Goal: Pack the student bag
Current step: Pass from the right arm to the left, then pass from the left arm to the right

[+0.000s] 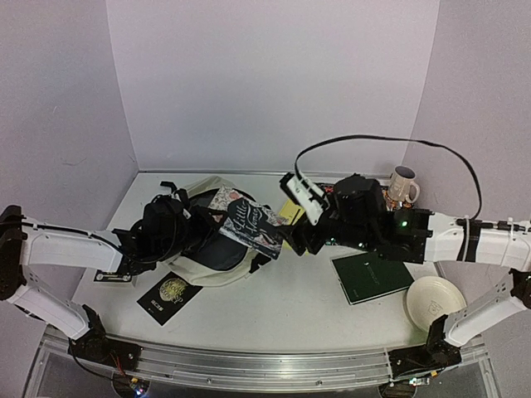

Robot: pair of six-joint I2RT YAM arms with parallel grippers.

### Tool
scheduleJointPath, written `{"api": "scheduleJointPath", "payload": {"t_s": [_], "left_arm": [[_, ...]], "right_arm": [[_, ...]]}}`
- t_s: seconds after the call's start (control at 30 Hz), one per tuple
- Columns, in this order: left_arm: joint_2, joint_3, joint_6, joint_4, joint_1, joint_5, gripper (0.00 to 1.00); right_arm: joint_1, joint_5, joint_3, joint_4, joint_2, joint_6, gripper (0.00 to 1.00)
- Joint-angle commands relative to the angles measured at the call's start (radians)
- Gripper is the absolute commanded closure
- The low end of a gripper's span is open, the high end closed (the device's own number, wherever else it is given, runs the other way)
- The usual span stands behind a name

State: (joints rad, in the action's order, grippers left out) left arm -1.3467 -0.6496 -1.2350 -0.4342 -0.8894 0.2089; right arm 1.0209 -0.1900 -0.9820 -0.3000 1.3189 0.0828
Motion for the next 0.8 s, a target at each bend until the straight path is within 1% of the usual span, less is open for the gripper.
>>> {"api": "scheduleJointPath", "payload": {"t_s": [0.0, 0.07, 0.13, 0.3, 0.37, 0.5, 0.67, 0.77], "left_arm": [[0.076, 0.040, 0.021, -0.286, 0.006, -0.043, 1.00], [0.081, 0.067, 0.023, -0.344, 0.006, -0.061, 1.00], [0.080, 0.087, 0.023, -0.397, 0.006, -0.078, 1.00], [0.064, 0.109, 0.024, -0.522, 0.005, -0.135, 1.00], [0.058, 0.116, 0.026, -0.575, 0.006, -0.147, 1.00], [0.047, 0.128, 0.033, -0.656, 0.006, -0.156, 1.00], [0.032, 0.121, 0.048, -0.709, 0.006, -0.168, 1.00], [0.021, 0.113, 0.051, -0.739, 0.006, -0.178, 1.00]], "right_arm": [[-0.130, 0.288, -0.020, -0.011, -0.037, -0.353, 0.07], [-0.188, 0.383, -0.007, -0.040, -0.024, -0.468, 0.02], [-0.235, 0.470, 0.018, -0.095, -0.010, -0.563, 0.02], [-0.293, 0.581, 0.082, -0.220, 0.039, -0.783, 0.02], [-0.304, 0.611, 0.105, -0.271, 0.055, -0.840, 0.02], [-0.315, 0.620, 0.139, -0.317, 0.079, -0.915, 0.02], [-0.326, 0.674, 0.170, -0.406, 0.109, -0.978, 0.02], [-0.332, 0.716, 0.187, -0.489, 0.129, -1.026, 0.02]]}}
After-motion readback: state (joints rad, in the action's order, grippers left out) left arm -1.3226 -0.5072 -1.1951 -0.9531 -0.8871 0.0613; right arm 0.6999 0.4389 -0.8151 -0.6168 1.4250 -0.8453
